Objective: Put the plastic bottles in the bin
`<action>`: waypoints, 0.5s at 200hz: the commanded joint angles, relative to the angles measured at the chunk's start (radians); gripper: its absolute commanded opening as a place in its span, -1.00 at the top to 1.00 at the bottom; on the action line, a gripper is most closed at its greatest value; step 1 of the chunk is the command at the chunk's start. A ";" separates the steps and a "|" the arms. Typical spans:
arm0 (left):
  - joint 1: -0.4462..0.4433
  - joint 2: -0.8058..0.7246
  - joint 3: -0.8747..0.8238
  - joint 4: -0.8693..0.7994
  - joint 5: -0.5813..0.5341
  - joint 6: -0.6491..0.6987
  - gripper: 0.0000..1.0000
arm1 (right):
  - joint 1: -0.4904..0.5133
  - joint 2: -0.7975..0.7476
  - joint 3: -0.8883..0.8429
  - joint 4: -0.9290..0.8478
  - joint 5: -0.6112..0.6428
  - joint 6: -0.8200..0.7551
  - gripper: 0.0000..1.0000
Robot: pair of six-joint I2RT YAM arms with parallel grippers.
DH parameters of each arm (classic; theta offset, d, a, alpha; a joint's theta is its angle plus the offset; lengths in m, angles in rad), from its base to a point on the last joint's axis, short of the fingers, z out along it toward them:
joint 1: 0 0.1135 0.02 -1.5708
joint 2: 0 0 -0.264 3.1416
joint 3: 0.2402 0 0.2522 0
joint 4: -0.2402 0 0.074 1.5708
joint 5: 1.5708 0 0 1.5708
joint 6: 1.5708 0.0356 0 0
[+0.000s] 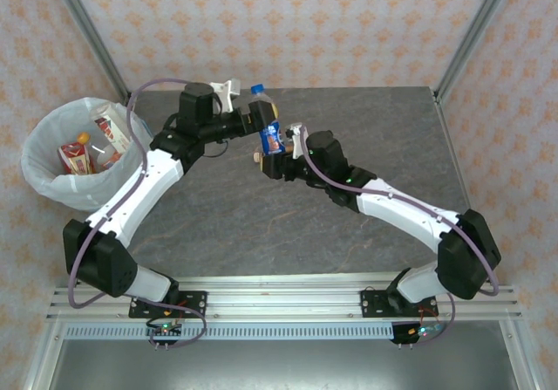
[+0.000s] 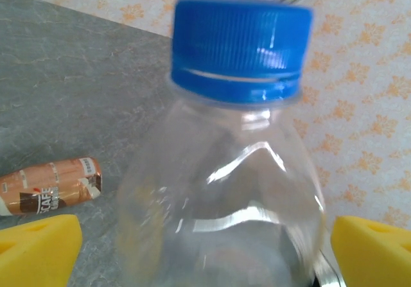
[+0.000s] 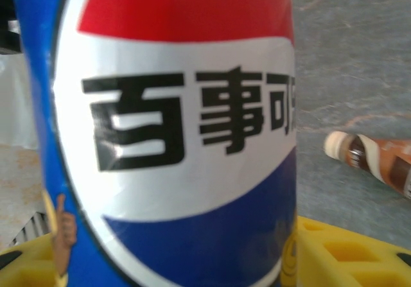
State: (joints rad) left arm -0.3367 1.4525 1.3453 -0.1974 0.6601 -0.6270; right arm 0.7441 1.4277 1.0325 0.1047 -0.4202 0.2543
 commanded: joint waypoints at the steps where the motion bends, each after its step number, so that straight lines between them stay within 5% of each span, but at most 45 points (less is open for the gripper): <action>1: -0.012 0.023 0.032 -0.008 -0.061 0.007 -1.00 | 0.016 0.013 0.035 0.089 -0.027 0.024 0.24; 53: -0.034 0.081 0.047 0.007 0.054 0.020 -1.00 | 0.023 0.010 0.042 0.090 -0.032 0.028 0.24; 100: -0.050 0.087 0.051 -0.016 0.060 0.069 -0.59 | 0.022 0.010 0.026 0.106 -0.029 0.030 0.23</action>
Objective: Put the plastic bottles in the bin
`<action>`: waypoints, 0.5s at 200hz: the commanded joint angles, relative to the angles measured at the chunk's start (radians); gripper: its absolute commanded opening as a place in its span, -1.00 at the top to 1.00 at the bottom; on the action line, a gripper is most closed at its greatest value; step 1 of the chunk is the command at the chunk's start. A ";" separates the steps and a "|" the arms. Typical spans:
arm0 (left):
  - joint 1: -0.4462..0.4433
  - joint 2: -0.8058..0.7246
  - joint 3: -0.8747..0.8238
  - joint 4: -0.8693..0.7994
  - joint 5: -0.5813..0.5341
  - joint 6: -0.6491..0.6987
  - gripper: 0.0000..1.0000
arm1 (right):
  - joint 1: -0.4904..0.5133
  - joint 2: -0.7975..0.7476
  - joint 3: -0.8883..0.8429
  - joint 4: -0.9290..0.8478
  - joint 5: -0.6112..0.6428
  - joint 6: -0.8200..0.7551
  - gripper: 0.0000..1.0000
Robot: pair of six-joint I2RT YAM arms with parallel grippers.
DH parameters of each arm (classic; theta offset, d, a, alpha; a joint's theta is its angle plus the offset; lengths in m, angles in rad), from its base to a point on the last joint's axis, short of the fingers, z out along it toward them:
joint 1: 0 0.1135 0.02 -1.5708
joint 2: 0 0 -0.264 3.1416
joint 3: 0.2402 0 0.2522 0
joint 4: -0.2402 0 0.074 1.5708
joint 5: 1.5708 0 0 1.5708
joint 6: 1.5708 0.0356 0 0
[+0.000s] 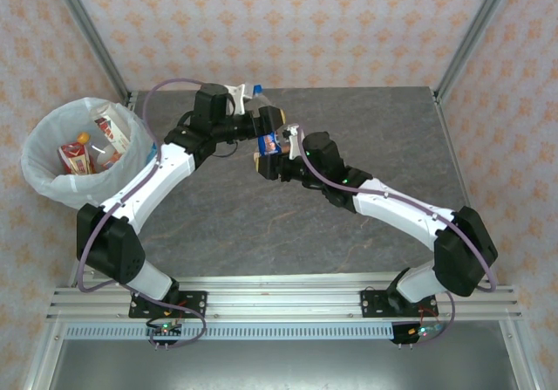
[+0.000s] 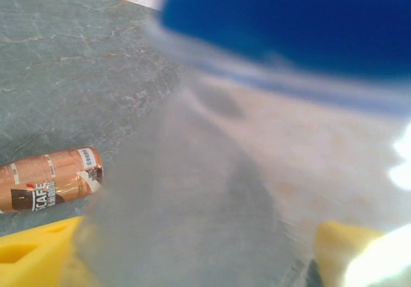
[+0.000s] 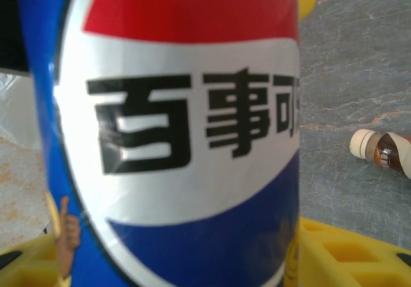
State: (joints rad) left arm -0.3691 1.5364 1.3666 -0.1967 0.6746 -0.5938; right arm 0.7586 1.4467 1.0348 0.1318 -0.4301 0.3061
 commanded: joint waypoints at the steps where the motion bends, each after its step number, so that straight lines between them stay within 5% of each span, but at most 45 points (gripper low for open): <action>1: -0.017 0.004 0.029 -0.017 0.046 0.035 -0.58 | 0.008 -0.009 0.024 0.079 -0.019 -0.022 0.23; 57: -0.016 0.013 0.034 0.013 0.068 0.018 -0.19 | 0.008 -0.016 0.009 0.101 -0.019 -0.029 0.20; 100: -0.017 -0.009 0.035 -0.007 0.010 0.011 -0.05 | 0.008 -0.039 -0.028 0.111 0.080 -0.029 -0.42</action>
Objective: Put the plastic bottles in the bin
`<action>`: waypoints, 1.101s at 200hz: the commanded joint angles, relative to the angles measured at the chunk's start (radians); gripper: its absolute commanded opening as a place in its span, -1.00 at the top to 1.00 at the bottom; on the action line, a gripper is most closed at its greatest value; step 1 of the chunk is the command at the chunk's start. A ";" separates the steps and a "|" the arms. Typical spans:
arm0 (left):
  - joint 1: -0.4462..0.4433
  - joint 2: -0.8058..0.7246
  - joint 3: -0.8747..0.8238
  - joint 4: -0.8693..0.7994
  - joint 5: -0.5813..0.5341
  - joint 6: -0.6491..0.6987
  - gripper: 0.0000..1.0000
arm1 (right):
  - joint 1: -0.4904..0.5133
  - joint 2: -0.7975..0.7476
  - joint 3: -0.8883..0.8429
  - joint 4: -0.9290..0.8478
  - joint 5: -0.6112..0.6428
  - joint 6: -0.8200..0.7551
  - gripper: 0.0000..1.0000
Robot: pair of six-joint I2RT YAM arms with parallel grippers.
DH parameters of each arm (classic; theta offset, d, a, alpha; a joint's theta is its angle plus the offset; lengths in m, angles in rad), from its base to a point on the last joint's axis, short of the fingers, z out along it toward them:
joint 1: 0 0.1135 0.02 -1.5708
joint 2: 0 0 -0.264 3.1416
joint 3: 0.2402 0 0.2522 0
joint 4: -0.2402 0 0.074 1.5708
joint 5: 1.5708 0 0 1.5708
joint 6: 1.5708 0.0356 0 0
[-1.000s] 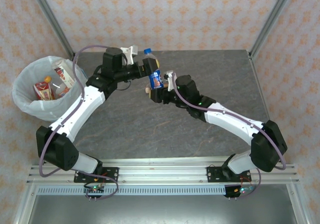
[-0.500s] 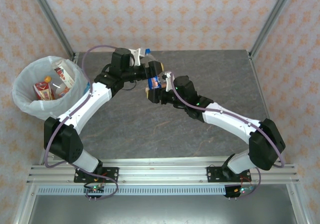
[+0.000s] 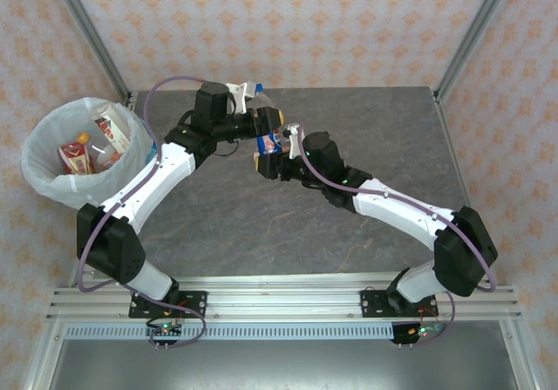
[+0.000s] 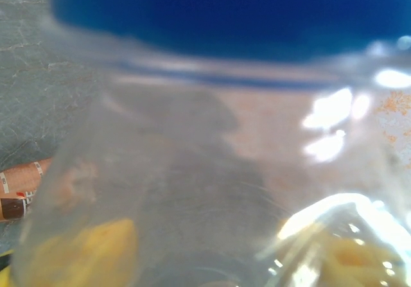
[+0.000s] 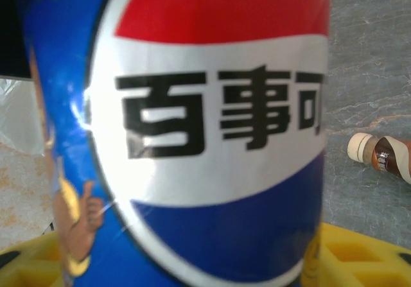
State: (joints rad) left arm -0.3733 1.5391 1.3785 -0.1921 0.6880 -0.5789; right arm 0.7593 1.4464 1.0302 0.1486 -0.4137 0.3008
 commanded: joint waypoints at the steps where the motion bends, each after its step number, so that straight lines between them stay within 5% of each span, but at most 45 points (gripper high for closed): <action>1: -0.013 -0.011 0.024 -0.012 -0.005 -0.004 -0.05 | 0.007 -0.039 -0.026 0.096 0.066 -0.024 -0.43; 134: -0.005 -0.077 0.004 -0.090 -0.209 0.017 -0.01 | 0.008 -0.132 -0.103 0.082 0.105 -0.078 -0.81; 150: 0.003 -0.089 -0.002 -0.106 -0.229 0.019 0.00 | 0.008 -0.144 -0.108 0.073 0.119 -0.088 -0.98; 220: 0.070 -0.151 -0.020 -0.190 -0.319 0.039 0.01 | 0.008 -0.194 -0.151 0.066 0.333 -0.076 -0.98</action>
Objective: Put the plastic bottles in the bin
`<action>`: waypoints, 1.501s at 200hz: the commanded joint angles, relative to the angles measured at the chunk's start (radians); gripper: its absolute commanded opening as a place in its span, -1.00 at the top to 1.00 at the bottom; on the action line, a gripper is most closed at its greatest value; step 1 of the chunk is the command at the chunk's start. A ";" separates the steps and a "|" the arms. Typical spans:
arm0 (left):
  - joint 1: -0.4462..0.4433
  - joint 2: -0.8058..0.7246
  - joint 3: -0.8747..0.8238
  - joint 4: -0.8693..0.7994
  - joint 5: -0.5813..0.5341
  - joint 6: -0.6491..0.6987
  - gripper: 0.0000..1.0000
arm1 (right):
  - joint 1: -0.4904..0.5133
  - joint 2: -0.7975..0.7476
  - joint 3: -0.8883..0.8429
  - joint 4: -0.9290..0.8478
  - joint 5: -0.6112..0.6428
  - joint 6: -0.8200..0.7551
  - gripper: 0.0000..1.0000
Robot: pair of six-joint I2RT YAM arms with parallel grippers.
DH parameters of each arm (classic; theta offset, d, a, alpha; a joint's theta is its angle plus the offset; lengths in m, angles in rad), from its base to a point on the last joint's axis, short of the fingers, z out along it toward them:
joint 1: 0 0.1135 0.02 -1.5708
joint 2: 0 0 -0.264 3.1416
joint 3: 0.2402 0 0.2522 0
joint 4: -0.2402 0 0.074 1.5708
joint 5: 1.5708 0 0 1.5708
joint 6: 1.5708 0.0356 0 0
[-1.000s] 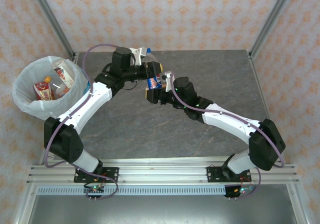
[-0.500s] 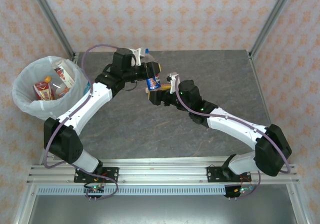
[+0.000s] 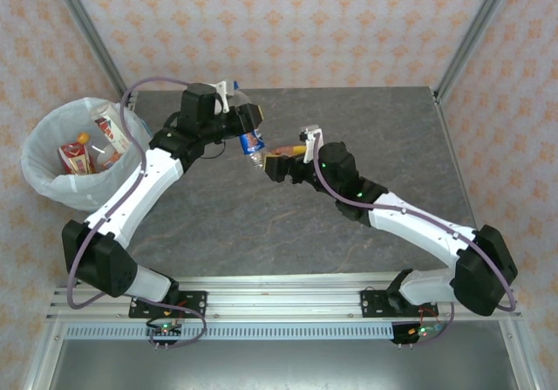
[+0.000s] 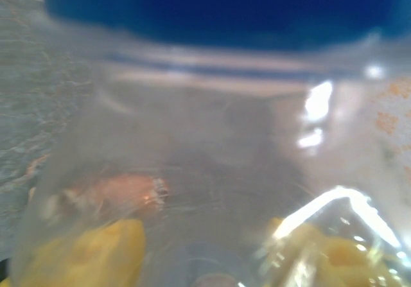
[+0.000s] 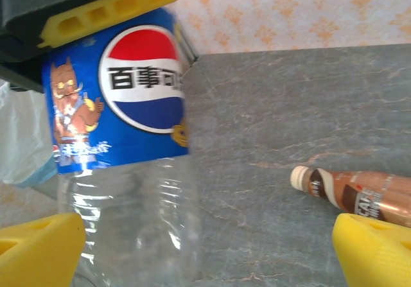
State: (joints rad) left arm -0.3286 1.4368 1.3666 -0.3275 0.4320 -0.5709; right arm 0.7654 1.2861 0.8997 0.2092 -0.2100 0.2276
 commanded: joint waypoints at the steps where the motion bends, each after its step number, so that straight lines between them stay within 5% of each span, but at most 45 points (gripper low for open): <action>1: 0.026 -0.050 -0.008 -0.056 -0.065 0.031 0.02 | 0.002 -0.033 -0.021 0.004 0.131 -0.002 -0.98; 61: 0.063 -0.143 0.057 -0.198 -0.266 0.160 0.02 | 0.001 -0.017 -0.016 -0.059 0.336 0.036 -0.98; 152: 0.065 -0.228 0.192 -0.309 -0.729 0.381 0.02 | 0.000 0.034 0.022 -0.078 0.353 0.052 -0.98; 205: 0.075 -0.239 0.214 -0.297 -0.866 0.463 0.02 | -0.002 0.040 0.024 -0.091 0.363 0.057 -0.99; 243: 0.085 -0.240 0.269 -0.270 -1.209 0.557 -0.01 | -0.002 0.038 0.021 -0.095 0.374 0.050 -0.98; 272: 0.140 -0.251 0.270 -0.194 -1.348 0.644 -0.01 | -0.004 0.042 0.022 -0.100 0.382 0.038 -0.98; 300: 0.275 -0.257 0.272 -0.229 -1.347 0.623 -0.01 | -0.009 0.044 0.033 -0.115 0.380 0.028 -0.99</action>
State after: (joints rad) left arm -0.1436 1.1976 1.6096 -0.5629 -0.8059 0.0261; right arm 0.7628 1.3197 0.8948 0.1181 0.1429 0.2707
